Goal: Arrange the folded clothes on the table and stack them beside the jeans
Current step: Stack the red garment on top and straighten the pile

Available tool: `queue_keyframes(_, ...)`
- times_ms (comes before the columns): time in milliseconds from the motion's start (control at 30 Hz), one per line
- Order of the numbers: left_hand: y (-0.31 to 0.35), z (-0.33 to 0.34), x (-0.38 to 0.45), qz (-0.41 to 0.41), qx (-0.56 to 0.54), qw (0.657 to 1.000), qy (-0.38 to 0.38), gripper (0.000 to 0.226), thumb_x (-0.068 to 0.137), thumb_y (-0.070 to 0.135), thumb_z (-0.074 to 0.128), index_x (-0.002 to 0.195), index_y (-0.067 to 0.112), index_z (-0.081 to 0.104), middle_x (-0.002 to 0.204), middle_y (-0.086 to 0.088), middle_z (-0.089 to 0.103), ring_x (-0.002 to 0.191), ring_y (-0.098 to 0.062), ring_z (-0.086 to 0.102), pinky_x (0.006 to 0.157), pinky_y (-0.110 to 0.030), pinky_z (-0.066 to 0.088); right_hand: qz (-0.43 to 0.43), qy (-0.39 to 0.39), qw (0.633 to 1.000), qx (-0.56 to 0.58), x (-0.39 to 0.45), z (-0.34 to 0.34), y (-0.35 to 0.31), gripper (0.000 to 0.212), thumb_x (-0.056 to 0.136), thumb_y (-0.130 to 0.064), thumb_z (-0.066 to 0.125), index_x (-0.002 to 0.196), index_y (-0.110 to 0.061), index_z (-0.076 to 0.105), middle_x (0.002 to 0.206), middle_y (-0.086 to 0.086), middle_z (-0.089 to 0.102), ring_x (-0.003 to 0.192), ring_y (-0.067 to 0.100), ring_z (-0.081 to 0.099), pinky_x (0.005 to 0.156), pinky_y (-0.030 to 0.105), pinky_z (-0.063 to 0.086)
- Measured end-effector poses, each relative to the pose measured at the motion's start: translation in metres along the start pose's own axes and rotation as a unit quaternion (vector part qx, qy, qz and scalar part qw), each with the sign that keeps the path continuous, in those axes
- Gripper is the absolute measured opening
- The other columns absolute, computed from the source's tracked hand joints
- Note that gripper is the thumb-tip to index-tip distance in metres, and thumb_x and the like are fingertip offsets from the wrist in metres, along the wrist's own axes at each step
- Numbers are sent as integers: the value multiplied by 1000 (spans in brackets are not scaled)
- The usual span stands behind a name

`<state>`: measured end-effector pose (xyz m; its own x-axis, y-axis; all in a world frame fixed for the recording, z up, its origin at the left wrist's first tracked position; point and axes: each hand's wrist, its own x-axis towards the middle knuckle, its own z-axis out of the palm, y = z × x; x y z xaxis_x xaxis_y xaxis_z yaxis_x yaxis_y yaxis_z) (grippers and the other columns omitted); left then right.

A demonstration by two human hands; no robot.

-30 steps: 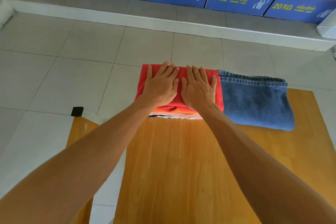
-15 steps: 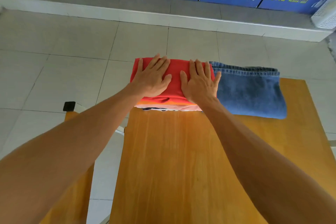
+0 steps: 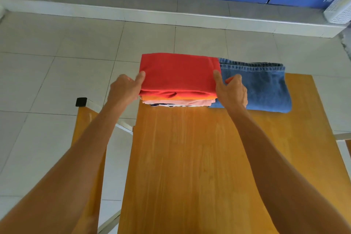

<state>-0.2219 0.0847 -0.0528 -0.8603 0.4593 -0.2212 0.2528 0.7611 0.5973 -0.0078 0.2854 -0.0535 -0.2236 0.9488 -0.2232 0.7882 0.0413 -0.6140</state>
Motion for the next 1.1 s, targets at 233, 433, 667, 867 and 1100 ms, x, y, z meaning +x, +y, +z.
queue_keyframes(233, -2, 8, -9, -9, -69, 997, 28, 35, 99, 34, 54, 98, 1, 66, 73, -2, 60, 61, -13, 54, 52, -23, 37, -91, -42, 995, 17, 13, -7, 8, 34, 95, -41, 63, 98, -7, 61, 83, 1, 61, 83, 22, 60, 65, 33, 45)
queue_keyframes(433, -8, 0, -17, -32, -104, 994, -19, 57, 94, 58, 49, 87, 6, 68, 80, -8, 69, 68, -19, 62, 63, -31, 49, -51, -69, 995, 42, 8, -17, 16, 52, 92, -63, 55, 96, -11, 62, 80, 7, 72, 75, 20, 71, 68, 36, 59)
queue_keyframes(667, -15, -3, -9, -87, -176, 979, -57, 34, 90, 38, 68, 104, 8, 67, 97, -8, 73, 74, -14, 63, 61, -27, 47, -94, -36, 995, 27, 9, -17, 27, 30, 94, -42, 67, 95, -11, 67, 84, 0, 70, 74, 16, 66, 62, 26, 48)
queue_keyframes(867, 9, 7, -5, 1, -110, 988, 109, 50, 92, 34, 58, 135, 11, 48, 131, -8, 56, 119, -25, 55, 86, -36, 48, -170, 63, 982, -50, 10, -5, -7, 41, 102, -41, 48, 134, -16, 56, 137, 9, 57, 127, 29, 52, 95, 45, 48)
queue_keyframes(1100, 38, 60, 13, 309, 262, 914, -17, 65, 100, 57, 10, 158, 27, 8, 167, -5, 0, 154, -26, -3, 119, -61, 7, -327, -90, 892, -300, 4, 47, -44, 71, 103, -58, 12, 162, -18, 5, 170, 1, -3, 156, 21, -9, 122, 59, -3)
